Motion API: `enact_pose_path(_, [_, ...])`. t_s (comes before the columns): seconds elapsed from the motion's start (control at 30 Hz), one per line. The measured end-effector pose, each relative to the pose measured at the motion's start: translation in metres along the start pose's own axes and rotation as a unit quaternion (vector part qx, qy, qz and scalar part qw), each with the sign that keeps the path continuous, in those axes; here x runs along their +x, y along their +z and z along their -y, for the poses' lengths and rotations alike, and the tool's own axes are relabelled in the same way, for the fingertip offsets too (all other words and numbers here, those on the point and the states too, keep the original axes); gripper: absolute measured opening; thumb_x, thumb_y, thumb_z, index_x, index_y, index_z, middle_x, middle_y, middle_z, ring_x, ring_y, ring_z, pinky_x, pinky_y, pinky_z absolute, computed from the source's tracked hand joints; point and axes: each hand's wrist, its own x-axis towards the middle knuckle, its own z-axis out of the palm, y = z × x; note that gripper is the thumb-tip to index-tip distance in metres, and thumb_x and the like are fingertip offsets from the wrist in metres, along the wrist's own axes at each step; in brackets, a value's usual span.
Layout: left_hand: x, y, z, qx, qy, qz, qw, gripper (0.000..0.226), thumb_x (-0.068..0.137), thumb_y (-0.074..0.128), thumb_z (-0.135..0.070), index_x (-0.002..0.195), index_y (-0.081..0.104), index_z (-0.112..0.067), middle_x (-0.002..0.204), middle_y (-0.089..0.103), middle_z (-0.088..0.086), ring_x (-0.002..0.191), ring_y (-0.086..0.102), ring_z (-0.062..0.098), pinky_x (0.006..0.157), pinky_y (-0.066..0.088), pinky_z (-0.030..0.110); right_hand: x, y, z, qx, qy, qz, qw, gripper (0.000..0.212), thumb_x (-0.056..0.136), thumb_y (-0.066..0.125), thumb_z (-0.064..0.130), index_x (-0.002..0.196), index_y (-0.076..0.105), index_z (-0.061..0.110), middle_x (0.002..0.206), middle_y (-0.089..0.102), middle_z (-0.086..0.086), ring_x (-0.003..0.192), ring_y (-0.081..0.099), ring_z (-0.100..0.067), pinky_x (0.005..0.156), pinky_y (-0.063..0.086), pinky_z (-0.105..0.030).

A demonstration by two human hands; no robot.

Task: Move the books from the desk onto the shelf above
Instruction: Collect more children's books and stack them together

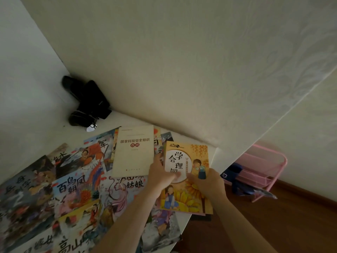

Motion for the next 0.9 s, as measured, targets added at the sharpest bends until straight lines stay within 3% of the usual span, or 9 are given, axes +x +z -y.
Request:
enact_pose_path(0.07, [-0.001,-0.002,-0.001,-0.079,-0.038,0.039,0.995,0.068,0.056,0.09,-0.002,0.113,0.055,-0.012,0.106,0.069,-0.001,0.103,0.064,0.019,0.081,0.055,0.033,-0.002,-0.007,-0.006,0.063,0.016,0.013,0.998,0.038,0.07,0.08,0.046,0.091,0.062,0.02,0.084,0.068,0.004,0.076,0.065,-0.014,0.061,0.054,-0.028])
enact_pose_path(0.13, [-0.005,-0.001,-0.001,-0.108,-0.032,0.094,0.989,0.059,0.058,0.088,0.001,0.108,0.063,-0.02,0.102,0.073,0.0,0.097,0.067,0.017,0.082,0.056,0.037,-0.005,-0.012,-0.01,0.137,0.027,0.028,0.99,0.037,0.069,0.084,0.038,0.096,0.065,0.02,0.088,0.072,0.003,0.078,0.069,-0.014,0.068,0.06,-0.032])
enact_pose_path(0.27, [-0.025,-0.006,-0.011,-0.164,0.009,0.132,0.978,0.067,0.067,0.082,0.001,0.114,0.049,-0.033,0.104,0.068,-0.004,0.094,0.064,0.014,0.071,0.052,0.031,-0.018,-0.022,-0.01,0.197,-0.026,0.056,0.978,0.033,0.077,0.079,0.026,0.105,0.061,0.024,0.097,0.071,0.006,0.075,0.07,-0.004,0.057,0.056,-0.019])
enact_pose_path(0.4, [-0.047,-0.051,-0.015,-0.219,0.054,0.139,0.964,0.068,0.066,0.08,0.006,0.116,0.05,-0.028,0.105,0.072,0.004,0.1,0.067,0.027,0.079,0.057,0.044,-0.035,-0.025,0.023,0.204,-0.1,0.092,0.969,0.064,0.072,0.082,0.028,0.124,0.044,0.033,0.111,0.065,0.012,0.089,0.069,-0.006,0.063,0.057,-0.019])
enact_pose_path(0.57, [-0.084,-0.164,0.01,-0.265,0.107,0.041,0.957,0.079,0.061,0.082,0.002,0.124,0.05,-0.034,0.112,0.071,0.004,0.105,0.067,0.027,0.083,0.056,0.049,-0.067,0.022,0.114,0.169,-0.211,0.26,0.927,0.05,0.081,0.074,0.012,0.124,0.051,0.022,0.111,0.071,0.002,0.094,0.071,-0.012,0.071,0.059,-0.028])
enact_pose_path(0.7, [-0.127,-0.26,0.057,-0.177,0.185,-0.085,0.963,0.078,0.075,0.078,-0.005,0.133,0.037,-0.038,0.121,0.064,-0.005,0.106,0.065,0.007,0.083,0.058,0.034,-0.114,0.103,0.167,0.14,-0.299,0.33,0.884,0.057,0.089,0.062,0.001,0.133,0.034,0.023,0.119,0.058,0.009,0.11,0.06,-0.015,0.08,0.054,-0.017])
enact_pose_path(0.8, [-0.155,-0.303,0.102,-0.141,0.213,-0.139,0.957,0.078,0.082,0.071,-0.01,0.139,0.027,-0.039,0.133,0.054,-0.008,0.116,0.057,-0.001,0.089,0.054,0.024,-0.154,0.165,0.182,0.134,-0.29,0.374,0.871,0.076,0.089,0.064,0.009,0.143,0.016,0.031,0.118,0.055,0.013,0.1,0.059,-0.005,0.075,0.054,-0.016])
enact_pose_path(0.87, [-0.165,-0.313,0.137,-0.151,0.192,-0.152,0.958,0.085,0.084,0.071,-0.02,0.149,0.017,-0.035,0.141,0.048,-0.007,0.127,0.05,0.005,0.096,0.052,0.03,-0.171,0.194,0.174,0.107,-0.304,0.37,0.871,0.07,0.085,0.067,0.014,0.137,0.023,0.032,0.093,0.061,0.012,0.076,0.062,-0.004,0.067,0.051,-0.019])
enact_pose_path(0.9, [-0.166,-0.313,0.154,-0.168,0.184,-0.153,0.956,0.09,0.084,0.072,-0.024,0.152,0.013,-0.029,0.143,0.046,-0.005,0.13,0.048,0.013,0.099,0.051,0.038,-0.175,0.204,0.167,0.092,-0.309,0.364,0.874,0.07,0.086,0.066,0.013,0.14,0.022,0.027,0.088,0.058,0.01,0.075,0.062,-0.008,0.063,0.05,-0.016])
